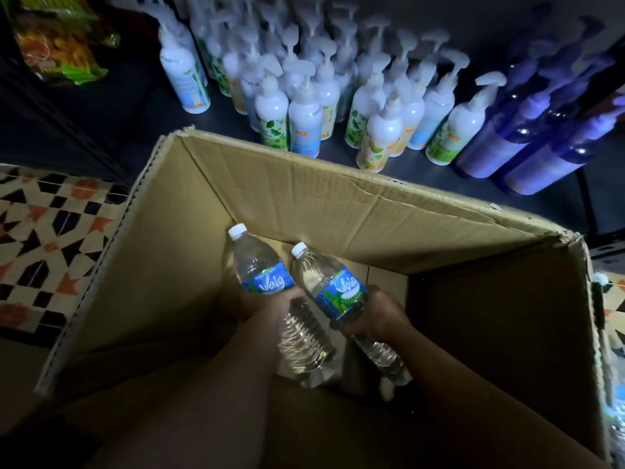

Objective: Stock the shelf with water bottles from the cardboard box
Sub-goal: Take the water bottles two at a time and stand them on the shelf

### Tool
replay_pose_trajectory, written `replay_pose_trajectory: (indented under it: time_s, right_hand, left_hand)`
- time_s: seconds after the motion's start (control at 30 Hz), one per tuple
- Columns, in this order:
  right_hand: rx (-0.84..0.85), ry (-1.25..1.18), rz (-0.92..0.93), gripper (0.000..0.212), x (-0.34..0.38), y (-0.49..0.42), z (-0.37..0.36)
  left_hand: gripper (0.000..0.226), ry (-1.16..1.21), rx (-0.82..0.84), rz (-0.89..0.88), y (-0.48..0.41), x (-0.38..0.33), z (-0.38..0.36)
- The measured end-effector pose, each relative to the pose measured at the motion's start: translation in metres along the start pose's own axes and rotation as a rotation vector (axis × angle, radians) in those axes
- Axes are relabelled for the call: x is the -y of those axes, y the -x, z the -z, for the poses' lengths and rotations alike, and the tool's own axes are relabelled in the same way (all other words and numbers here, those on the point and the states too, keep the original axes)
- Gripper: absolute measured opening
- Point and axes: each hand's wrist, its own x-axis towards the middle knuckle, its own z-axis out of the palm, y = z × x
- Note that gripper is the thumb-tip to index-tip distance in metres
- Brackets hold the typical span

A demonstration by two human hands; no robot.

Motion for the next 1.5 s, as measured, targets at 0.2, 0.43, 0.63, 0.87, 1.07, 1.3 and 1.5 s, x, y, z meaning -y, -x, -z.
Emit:
replay_pose_trajectory:
  time_s: [0.2, 0.43, 0.63, 0.87, 1.07, 1.3, 1.5]
  right_hand:
    - [-0.029, -0.029, 0.151, 0.089, 0.009, 0.035, 0.04]
    - [-0.19, -0.155, 0.254, 0.069, 0.04, 0.095, 0.078]
    - [-0.427, -0.454, 0.381, 0.068, 0.08, 0.15, 0.111]
    - [-0.694, -0.626, 0.623, 0.069, 0.146, 0.206, 0.159]
    - [-0.781, -0.695, 0.744, 0.073, 0.214, 0.234, 0.22]
    - [-0.817, -0.689, 0.864, 0.065, 0.301, 0.241, 0.29]
    - [-0.781, -0.742, 0.896, 0.07, 0.37, 0.224, 0.343]
  left_hand:
    - [0.114, -0.004, -0.112, -0.278, 0.064, -0.032, 0.026]
    - [0.079, 0.076, -0.174, -0.587, 0.171, -0.06, 0.073]
    - [0.079, 0.149, -0.052, -0.922, 0.249, -0.086, 0.114]
    - [0.087, 0.227, 0.007, -1.202, 0.318, -0.147, 0.154]
    - [0.091, 0.309, -0.026, -1.347, 0.355, -0.223, 0.18]
    - [0.091, 0.375, -0.135, -1.422, 0.389, -0.309, 0.212]
    - [0.09, 0.403, -0.175, -1.456, 0.408, -0.373, 0.228]
